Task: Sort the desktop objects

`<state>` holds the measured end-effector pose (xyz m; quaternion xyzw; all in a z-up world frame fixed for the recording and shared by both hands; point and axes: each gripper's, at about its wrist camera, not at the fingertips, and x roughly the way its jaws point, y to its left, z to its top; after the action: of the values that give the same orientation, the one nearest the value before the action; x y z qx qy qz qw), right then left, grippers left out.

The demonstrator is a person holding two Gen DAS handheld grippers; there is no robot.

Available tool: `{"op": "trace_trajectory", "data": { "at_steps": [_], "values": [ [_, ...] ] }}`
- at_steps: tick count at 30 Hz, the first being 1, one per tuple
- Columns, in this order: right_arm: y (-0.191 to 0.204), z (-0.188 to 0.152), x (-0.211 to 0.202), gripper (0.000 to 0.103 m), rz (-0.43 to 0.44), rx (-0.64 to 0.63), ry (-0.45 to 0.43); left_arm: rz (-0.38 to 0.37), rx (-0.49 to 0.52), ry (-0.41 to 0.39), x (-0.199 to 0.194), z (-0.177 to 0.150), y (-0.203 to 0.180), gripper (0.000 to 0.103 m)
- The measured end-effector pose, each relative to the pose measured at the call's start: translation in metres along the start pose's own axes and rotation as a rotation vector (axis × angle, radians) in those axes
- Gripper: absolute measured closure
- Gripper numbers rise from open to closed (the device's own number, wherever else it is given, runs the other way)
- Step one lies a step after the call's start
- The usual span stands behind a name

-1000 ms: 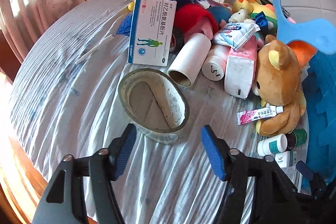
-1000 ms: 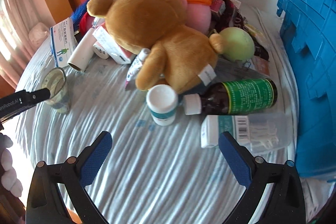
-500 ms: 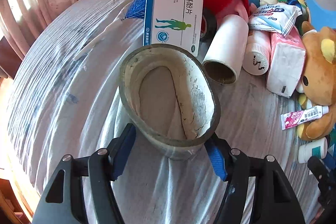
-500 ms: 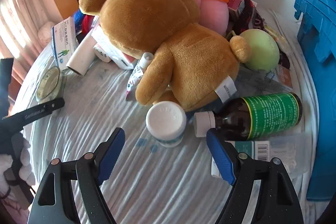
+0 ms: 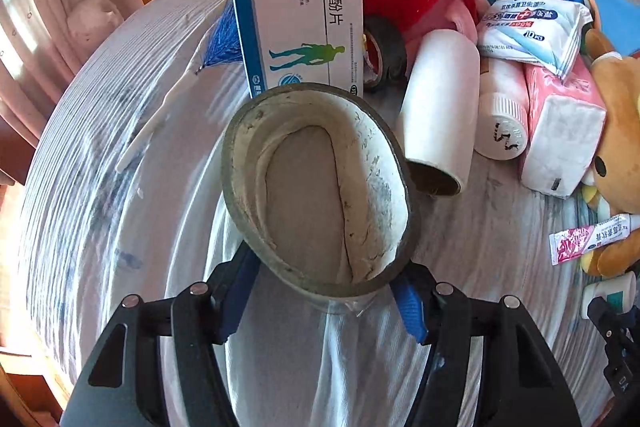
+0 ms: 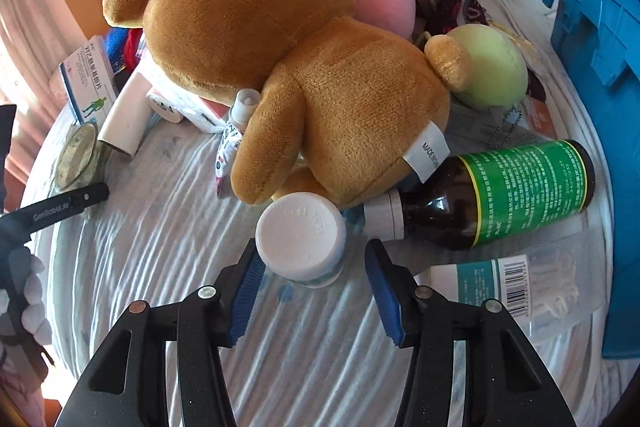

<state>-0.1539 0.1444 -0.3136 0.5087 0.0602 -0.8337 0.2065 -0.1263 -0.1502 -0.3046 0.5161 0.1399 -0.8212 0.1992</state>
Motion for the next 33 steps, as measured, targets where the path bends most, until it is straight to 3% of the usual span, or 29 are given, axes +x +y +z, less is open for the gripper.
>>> {"op": "trace_trajectory", "data": {
  "at_steps": [2, 3, 14, 18, 25, 33],
  "values": [
    [0.001, -0.001, 0.002, 0.056, 0.0, 0.005, 0.0, -0.007, 0.016, -0.026, -0.002, 0.001, -0.001, 0.043],
    [0.002, -0.001, 0.002, 0.068, -0.002, 0.006, -0.001, -0.009, 0.03, -0.049, -0.006, 0.0, -0.001, 0.045],
    [0.011, 0.003, -0.045, 0.069, 0.021, -0.007, -0.093, -0.082, 0.095, -0.176, -0.071, -0.009, 0.013, 0.052],
    [0.012, 0.013, -0.052, 0.069, 0.021, -0.017, -0.101, -0.092, 0.107, -0.146, -0.07, -0.013, 0.014, 0.051],
    [0.019, 0.0, -0.036, 0.069, 0.043, -0.029, -0.043, -0.08, 0.176, -0.042, -0.055, -0.034, 0.028, 0.05],
    [0.021, -0.005, -0.014, 0.068, 0.043, -0.044, 0.024, -0.095, 0.199, 0.023, -0.069, -0.04, 0.036, 0.05]
  ]
}}
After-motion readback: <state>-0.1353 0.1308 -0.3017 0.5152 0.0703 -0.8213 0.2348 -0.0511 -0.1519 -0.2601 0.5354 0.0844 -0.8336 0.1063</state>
